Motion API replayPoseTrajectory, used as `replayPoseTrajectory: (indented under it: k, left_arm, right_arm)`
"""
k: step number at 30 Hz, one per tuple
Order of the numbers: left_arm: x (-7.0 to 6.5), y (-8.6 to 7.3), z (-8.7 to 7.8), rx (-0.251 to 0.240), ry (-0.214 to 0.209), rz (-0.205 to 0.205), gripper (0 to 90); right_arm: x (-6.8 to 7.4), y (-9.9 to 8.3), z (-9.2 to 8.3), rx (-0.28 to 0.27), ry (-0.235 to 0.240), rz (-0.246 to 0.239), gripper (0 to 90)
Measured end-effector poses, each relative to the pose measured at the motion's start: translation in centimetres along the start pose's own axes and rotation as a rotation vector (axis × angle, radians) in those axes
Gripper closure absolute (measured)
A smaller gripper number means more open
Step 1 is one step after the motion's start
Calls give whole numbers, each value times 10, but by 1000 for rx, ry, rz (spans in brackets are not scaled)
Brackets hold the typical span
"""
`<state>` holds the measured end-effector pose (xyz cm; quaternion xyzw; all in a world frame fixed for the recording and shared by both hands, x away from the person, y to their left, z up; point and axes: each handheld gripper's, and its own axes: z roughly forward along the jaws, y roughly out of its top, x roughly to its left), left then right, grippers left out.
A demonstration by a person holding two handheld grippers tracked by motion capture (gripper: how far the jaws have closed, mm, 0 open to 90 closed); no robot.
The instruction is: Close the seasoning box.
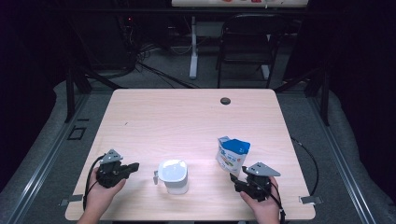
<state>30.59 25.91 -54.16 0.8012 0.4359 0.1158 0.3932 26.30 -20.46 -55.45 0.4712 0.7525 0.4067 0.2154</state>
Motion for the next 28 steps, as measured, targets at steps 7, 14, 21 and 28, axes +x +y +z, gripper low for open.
replayPoseTrajectory:
  k: [7,14,21,28]
  left_arm:
    - [3,-2,1,4,16,-12,880]
    - [5,-3,0,-1,22,-20,877]
    - [6,-4,-5,-13,20,-27,853]
    - [4,-6,-9,-39,43,-36,685]
  right_arm:
    - [0,-1,2,2,4,1,430]
    - [0,0,0,1,-3,-1,430]
    - [0,-2,0,3,-4,8,430]
    - [3,-2,-5,-16,-5,5,428]
